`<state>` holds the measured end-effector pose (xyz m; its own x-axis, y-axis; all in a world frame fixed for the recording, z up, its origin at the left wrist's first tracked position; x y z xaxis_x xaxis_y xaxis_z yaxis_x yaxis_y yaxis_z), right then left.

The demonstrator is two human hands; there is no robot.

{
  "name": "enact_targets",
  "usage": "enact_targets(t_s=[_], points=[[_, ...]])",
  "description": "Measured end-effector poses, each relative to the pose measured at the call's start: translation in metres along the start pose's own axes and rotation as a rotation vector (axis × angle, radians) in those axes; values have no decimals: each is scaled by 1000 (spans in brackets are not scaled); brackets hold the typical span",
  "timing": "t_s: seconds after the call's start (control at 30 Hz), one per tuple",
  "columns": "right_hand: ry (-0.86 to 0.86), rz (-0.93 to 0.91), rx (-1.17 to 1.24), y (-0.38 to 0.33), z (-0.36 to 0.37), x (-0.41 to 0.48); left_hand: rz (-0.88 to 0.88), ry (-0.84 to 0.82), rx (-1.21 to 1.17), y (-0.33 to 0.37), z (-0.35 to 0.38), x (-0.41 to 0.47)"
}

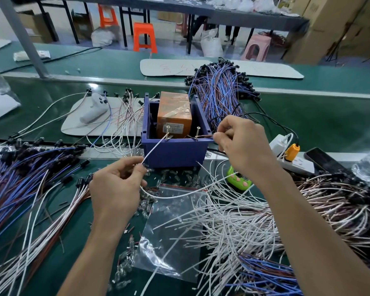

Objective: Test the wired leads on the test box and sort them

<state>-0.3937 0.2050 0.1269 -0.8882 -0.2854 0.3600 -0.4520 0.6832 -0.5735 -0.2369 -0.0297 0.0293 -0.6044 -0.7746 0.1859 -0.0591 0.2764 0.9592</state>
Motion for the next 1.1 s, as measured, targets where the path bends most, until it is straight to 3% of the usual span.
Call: enact_targets(t_s=[0.6, 0.83, 1.1], points=[[-76, 35, -48, 2, -4, -1, -56, 4, -43, 1, -3, -3], [-292, 2, -117, -8, -3, -32, -337, -63, -404, -4, 4, -12], [-517, 14, 10, -16, 64, -99, -633, 96, -715, -25, -21, -14]])
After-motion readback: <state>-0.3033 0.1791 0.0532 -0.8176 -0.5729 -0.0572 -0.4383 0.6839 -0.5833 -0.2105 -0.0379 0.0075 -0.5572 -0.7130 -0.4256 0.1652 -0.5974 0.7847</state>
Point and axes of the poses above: each hand's wrist, its own x-axis towards the middle knuckle, its own z-axis out of the palm, y = z × x, the point moved 7 cm from there along x, towards the middle knuckle, and after that the axes turned 5 degrees about y, right-handed, at the moved point
